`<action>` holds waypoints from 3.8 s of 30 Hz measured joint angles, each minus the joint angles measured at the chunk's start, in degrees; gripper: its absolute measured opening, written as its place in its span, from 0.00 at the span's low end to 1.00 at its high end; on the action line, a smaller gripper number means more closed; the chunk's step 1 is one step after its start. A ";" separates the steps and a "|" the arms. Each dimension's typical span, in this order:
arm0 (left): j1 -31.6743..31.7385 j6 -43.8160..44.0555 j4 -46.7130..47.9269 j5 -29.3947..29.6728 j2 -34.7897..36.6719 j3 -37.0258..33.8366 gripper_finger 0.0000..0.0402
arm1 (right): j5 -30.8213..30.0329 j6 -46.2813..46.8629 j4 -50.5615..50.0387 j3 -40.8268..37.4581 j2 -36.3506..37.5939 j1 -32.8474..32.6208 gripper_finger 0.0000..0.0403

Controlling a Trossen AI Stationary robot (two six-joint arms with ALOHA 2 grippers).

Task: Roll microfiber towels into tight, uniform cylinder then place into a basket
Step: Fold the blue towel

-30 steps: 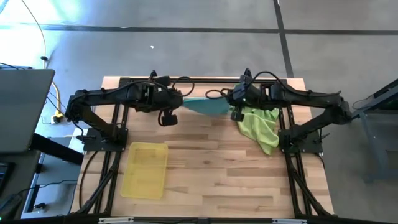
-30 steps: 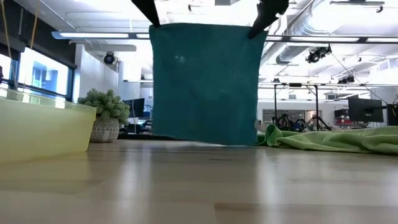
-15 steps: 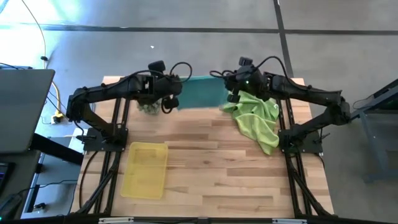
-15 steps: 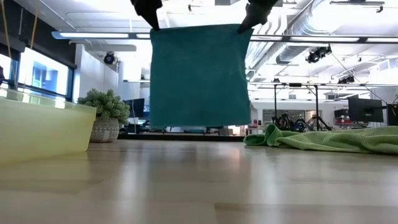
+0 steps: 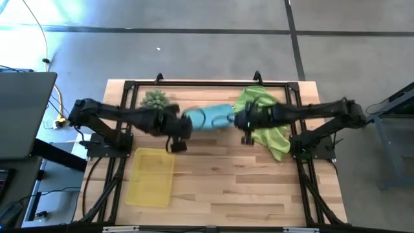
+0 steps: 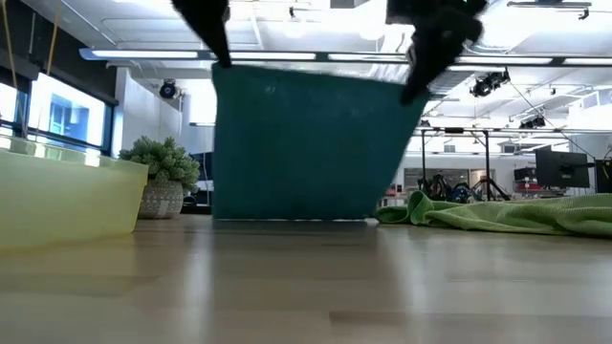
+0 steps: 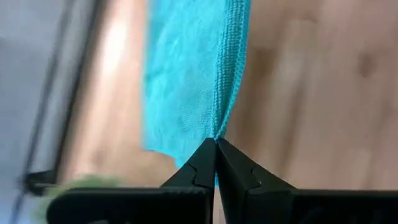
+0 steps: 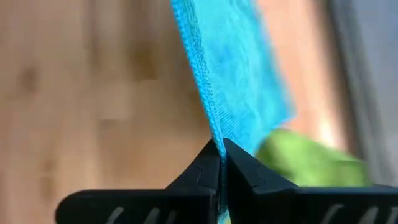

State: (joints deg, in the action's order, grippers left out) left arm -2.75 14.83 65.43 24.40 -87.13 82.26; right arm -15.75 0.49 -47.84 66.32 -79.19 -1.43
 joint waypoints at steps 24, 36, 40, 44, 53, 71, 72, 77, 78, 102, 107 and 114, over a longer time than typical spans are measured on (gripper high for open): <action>-16.64 8.02 -17.91 -22.49 -8.11 -7.21 0.00 | 15.28 5.58 22.21 -14.02 -3.11 -17.15 0.00; -10.99 7.17 -14.98 -23.71 -12.91 -7.58 0.00 | 15.14 -4.54 23.62 -14.04 -10.91 -9.24 0.00; -9.30 5.73 -14.26 -24.24 -13.74 -7.57 0.00 | 14.81 -6.71 25.60 -14.03 -13.06 -7.71 0.00; -7.46 5.13 -12.70 -24.21 -14.60 -7.64 0.00 | 14.80 -8.18 27.28 -14.04 -14.53 -6.77 0.00; -5.03 7.09 -11.22 -24.17 -17.07 -7.46 0.00 | 12.12 -13.19 29.97 -14.02 -14.92 -6.19 0.00; -5.07 12.84 -8.27 -17.21 -17.75 -7.96 0.00 | 12.70 -17.53 33.16 -14.02 -14.90 -0.70 0.00; -5.09 13.15 -8.35 -16.93 -17.75 -8.38 0.00 | 12.77 -17.54 33.15 -14.02 -14.90 -0.50 0.00; -5.09 15.50 -8.44 -16.31 -17.75 -9.94 0.00 | 12.90 -19.56 33.44 -14.04 -15.12 0.73 0.00; -5.09 16.00 -8.37 -16.20 -17.75 -10.25 0.00 | 13.11 -20.01 34.09 -14.04 -15.44 0.97 0.00; -5.05 16.54 -8.72 -10.34 -17.75 -11.09 0.00 | 13.86 -22.01 34.82 -14.07 -17.35 3.08 0.00; -5.05 17.53 -8.72 -11.74 -17.75 -11.09 0.00 | 13.86 -22.02 34.82 -14.07 -17.35 3.08 0.00; -5.07 17.99 -8.72 -12.00 -17.75 -11.09 0.00 | 13.86 -22.03 34.82 -14.07 -17.35 3.08 0.00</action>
State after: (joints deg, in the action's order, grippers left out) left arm -7.81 32.82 56.71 12.40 -104.88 71.18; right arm -1.89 -21.54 -13.02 52.25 -96.53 1.65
